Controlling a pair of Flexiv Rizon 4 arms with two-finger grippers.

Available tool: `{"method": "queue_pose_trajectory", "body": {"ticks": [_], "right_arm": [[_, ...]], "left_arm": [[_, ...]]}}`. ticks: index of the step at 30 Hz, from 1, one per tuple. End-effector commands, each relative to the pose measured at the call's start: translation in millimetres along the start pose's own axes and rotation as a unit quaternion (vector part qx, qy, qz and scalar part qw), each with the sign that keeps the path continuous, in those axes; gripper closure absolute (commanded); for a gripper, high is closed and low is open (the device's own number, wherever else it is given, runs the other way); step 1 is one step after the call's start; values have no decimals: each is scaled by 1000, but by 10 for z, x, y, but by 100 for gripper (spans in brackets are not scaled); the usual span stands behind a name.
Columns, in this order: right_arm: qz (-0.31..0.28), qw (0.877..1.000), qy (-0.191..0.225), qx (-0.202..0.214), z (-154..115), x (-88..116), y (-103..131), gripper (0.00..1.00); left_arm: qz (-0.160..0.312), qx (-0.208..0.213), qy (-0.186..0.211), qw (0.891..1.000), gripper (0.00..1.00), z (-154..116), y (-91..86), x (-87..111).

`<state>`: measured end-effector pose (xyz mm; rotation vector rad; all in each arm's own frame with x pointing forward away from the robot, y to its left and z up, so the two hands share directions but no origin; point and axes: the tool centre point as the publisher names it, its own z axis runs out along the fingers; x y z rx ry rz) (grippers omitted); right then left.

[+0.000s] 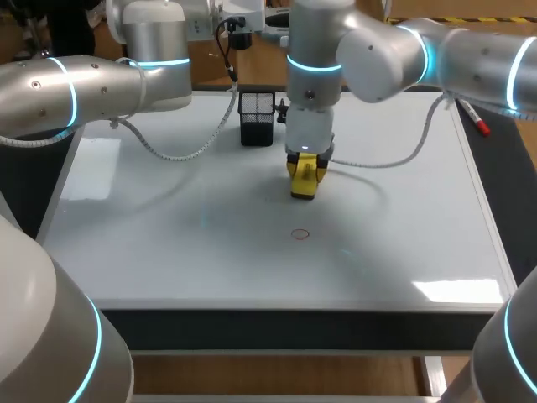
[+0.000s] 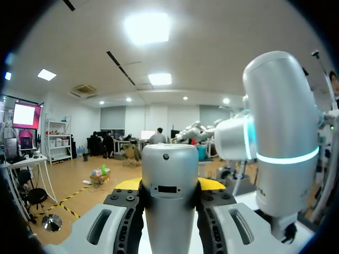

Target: Pick up the inspection probe, press it on each red-marked spot on the whiteboard one by one, put down the probe, pick up the eraser, and wipe off all the red marks.

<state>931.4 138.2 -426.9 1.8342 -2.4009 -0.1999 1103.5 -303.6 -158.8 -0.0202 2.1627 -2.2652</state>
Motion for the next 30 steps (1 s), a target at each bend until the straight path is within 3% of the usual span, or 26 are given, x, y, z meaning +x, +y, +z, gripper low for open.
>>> {"method": "queue_pose_trajectory", "body": {"ticks": [1, 18, 30], "right_arm": [[8, 1000, -6, 0, 7, 141, -12, 100], [56, 998, -5, 3, -17, 539, -18, 100], [108, 993, -28, 36, -359, 843, 5, 100]], "left_arm": [[-1, -1, 2, 1000, 100, 2, -15, -10], [-1, -1, 2, 1000, 100, 2, -15, -10], [-1, -1, 2, 1000, 100, 2, -15, -10]]}}
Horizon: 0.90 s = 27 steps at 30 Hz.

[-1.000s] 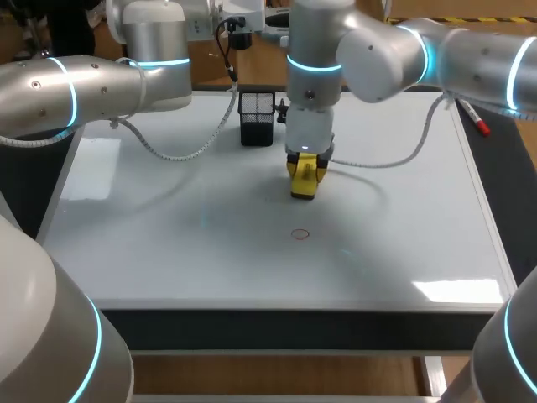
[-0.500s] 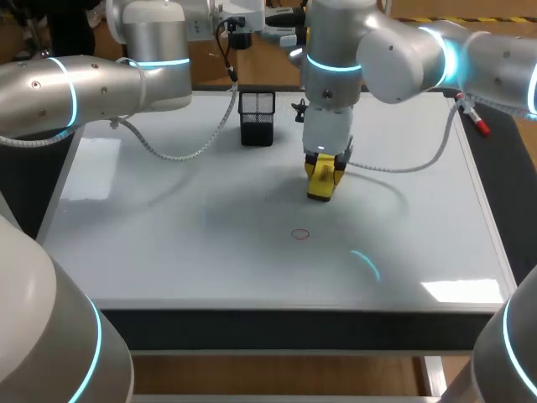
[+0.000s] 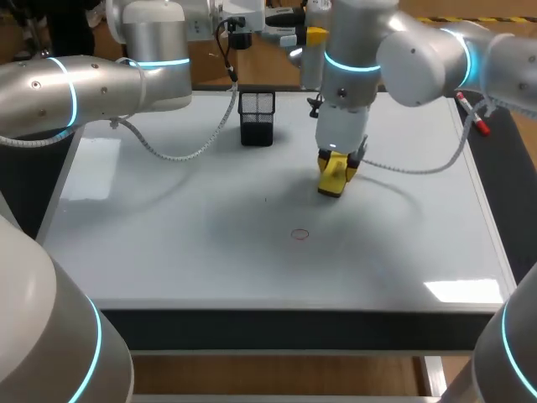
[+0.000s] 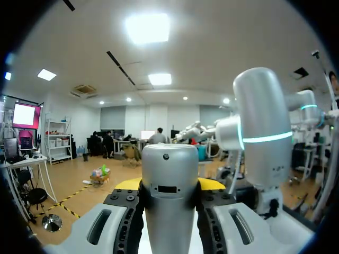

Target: Pick up the inspection probe, press it on each red-marked spot on the whiteboard one by one, put down the probe, pick up the eraser, and wipe off all the red marks.

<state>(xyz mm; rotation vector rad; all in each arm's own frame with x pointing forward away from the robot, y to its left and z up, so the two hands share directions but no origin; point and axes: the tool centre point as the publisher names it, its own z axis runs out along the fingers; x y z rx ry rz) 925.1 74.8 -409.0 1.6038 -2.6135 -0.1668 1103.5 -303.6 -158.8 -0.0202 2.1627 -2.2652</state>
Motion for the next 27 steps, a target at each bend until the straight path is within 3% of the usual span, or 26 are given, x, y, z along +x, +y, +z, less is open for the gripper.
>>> {"method": "queue_pose_trajectory", "body": {"ticks": [1, 15, 27], "right_arm": [[14, 1000, -12, 17, -211, 254, 13, 100], [103, 994, -21, 44, -460, 811, -189, 100], [191, 980, -34, 40, -512, 1291, -354, 100]], "left_arm": [[-1, -1, 1, 1000, 100, 2, -15, -10], [-1, -1, 1, 1000, 100, 2, -15, -10], [-1, -1, 1, 1000, 100, 2, -15, -10]]}}
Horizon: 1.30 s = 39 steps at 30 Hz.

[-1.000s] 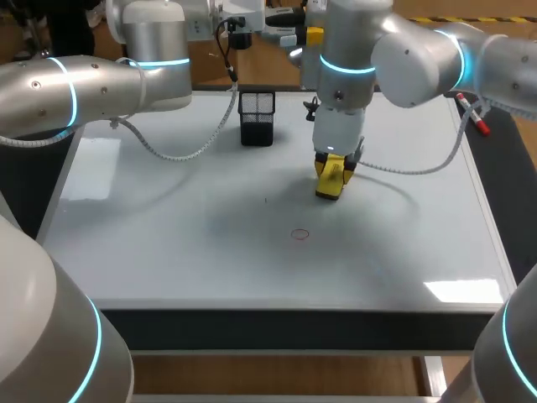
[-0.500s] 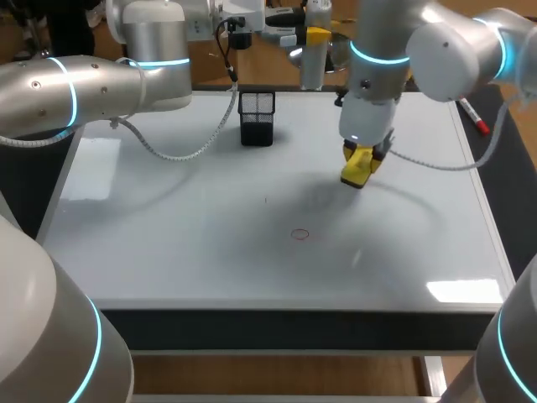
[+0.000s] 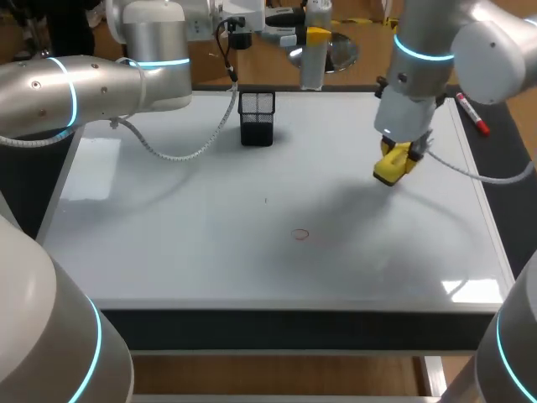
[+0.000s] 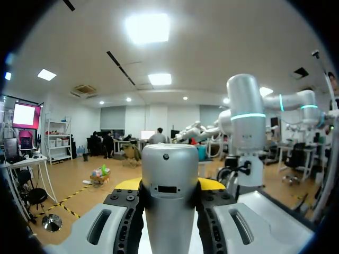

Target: Pick up the inspection probe, press it on each red-marked spot on the whiteboard one by one, put down the probe, pick up the eraser, and wipe off all the red marks.

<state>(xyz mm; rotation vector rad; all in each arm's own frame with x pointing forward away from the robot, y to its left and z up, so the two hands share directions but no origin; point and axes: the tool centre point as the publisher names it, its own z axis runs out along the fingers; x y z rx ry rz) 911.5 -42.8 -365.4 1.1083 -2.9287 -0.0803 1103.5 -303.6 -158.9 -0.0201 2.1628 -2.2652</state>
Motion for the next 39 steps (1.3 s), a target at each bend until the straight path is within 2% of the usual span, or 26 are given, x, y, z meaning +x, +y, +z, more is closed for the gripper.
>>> {"method": "queue_pose_trajectory", "body": {"ticks": [1, 7, 13, 39], "right_arm": [[8, 1000, -10, -1, -38, 198, -93, 100], [21, 1000, -13, 0, -39, 376, -197, 100], [17, 1000, -25, -3, -51, 467, -277, 100], [17, 1000, -25, -3, -51, 467, -277, 100]], "left_arm": [[-1, -1, 1, 1000, 100, 2, -16, -10], [-1, -1, 1, 1000, 100, 2, -16, -10], [-1, -1, 1, 1000, 100, 2, -16, -10], [-1, -1, 1, 1000, 100, 2, -16, -10]]}}
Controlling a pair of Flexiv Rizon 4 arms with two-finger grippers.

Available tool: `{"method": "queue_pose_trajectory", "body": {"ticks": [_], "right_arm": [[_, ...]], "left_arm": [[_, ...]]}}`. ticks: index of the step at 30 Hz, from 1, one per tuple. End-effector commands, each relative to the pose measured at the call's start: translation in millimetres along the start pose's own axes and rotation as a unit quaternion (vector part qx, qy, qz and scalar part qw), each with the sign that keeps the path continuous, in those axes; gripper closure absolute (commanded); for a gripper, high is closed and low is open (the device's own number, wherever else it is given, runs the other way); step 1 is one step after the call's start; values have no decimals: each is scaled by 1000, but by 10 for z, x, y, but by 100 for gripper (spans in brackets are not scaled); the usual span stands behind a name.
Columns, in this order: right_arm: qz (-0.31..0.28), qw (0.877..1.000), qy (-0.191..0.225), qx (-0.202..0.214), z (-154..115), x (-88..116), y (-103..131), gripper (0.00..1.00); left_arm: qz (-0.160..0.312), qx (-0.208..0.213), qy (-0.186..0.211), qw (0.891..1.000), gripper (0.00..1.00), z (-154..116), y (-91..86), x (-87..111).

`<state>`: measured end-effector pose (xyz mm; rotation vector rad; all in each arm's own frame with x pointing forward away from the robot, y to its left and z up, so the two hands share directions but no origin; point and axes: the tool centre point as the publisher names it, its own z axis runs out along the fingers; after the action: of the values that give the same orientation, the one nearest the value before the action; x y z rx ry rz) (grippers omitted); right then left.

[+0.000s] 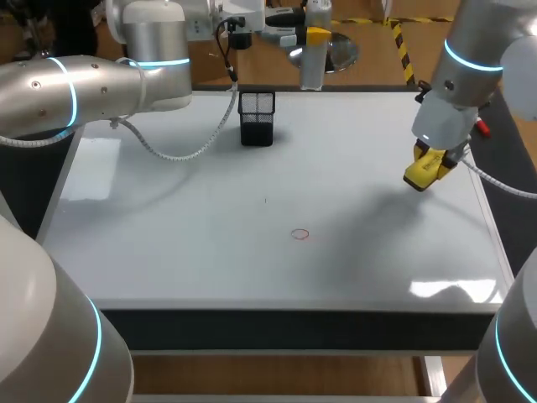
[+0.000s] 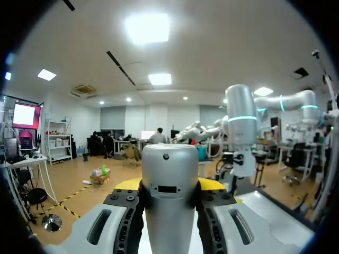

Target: Pick up the inspection probe, press it on each red-marked spot on the whiteboard one by one, put down the probe, pick up the eraser, and wipe off all the red marks.

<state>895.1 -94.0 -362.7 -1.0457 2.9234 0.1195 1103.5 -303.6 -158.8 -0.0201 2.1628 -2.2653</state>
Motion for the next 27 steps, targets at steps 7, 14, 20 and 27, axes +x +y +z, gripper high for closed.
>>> {"method": "queue_pose_trajectory", "body": {"ticks": [7, 14, 20, 27], "right_arm": [[-1, 1000, 1, 1, -7, 5, -4, 100], [-1, 1000, 1, 1, -7, 5, -4, 100], [-1, 1000, 1, 1, -7, 5, -4, 100], [-1, 1000, 1, 1, -7, 5, -4, 100]], "left_arm": [[3, -2, 24, 1000, 100, -87, -37, 202], [9, -2, 38, 999, 100, -213, -114, 563], [13, 7, 60, 998, 100, -244, -142, 887], [20, 5, 77, 997, 100, -258, -139, 1322]]}}
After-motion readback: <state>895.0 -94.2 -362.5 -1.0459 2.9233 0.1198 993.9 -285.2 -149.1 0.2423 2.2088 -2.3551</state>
